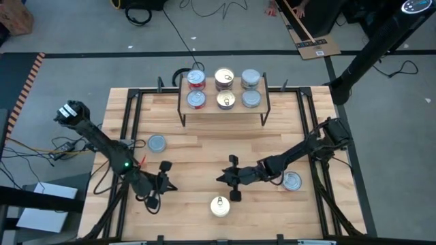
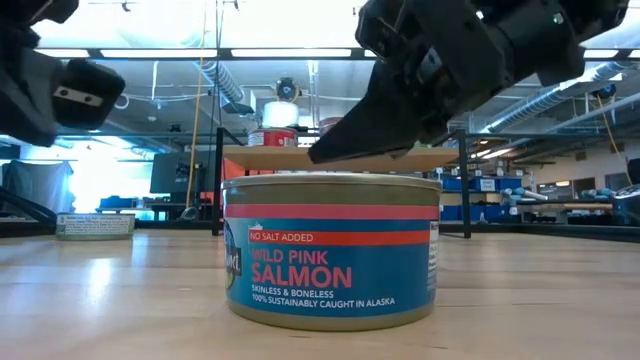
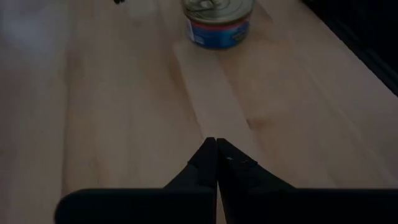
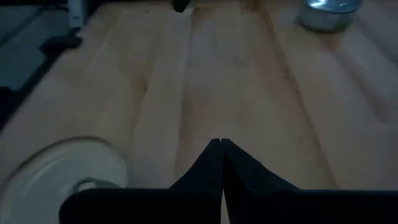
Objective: Stack canned seafood by type on shelf
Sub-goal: Stack the blue pink tuna can on top of the blue pink tuna can on the shelf
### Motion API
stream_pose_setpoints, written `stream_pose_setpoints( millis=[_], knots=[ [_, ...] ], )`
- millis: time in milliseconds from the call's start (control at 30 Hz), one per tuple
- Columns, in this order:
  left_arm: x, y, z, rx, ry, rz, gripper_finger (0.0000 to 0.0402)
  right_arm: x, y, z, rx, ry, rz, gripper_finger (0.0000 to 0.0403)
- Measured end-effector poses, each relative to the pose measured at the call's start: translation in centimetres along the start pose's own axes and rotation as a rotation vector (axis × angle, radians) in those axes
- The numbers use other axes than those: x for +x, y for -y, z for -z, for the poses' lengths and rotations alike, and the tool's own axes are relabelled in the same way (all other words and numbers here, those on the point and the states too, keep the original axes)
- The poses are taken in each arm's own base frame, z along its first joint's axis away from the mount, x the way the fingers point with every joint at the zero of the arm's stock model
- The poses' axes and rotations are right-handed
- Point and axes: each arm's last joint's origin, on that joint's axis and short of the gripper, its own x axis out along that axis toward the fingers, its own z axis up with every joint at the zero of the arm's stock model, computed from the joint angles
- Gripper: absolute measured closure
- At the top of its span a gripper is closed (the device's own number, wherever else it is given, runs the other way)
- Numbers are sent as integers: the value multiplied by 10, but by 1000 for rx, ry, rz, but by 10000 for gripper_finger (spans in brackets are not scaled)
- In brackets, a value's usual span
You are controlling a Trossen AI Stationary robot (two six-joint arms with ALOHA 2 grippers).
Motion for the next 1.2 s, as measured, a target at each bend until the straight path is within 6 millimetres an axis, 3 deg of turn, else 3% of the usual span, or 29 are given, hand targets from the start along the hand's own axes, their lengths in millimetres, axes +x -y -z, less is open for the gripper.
stream_pose_setpoints(
  millis=[300, 600, 1033, 1200],
  knots=[
    [-4, 8, 4, -14, -19, 30, 394, 1, -1, -13, 15, 50, -63, 393],
    [-4, 8, 4, -14, -14, 11, 394, 0, -20, -35, -12, 83, -102, 393],
    [-4, 7, 4, -41, -1, -27, 394, -7, -47, -64, 29, -107, -67, 386],
    [-4, 7, 4, -60, -4, -17, 394, -17, -57, -61, 115, -289, -77, 361]
  ],
)
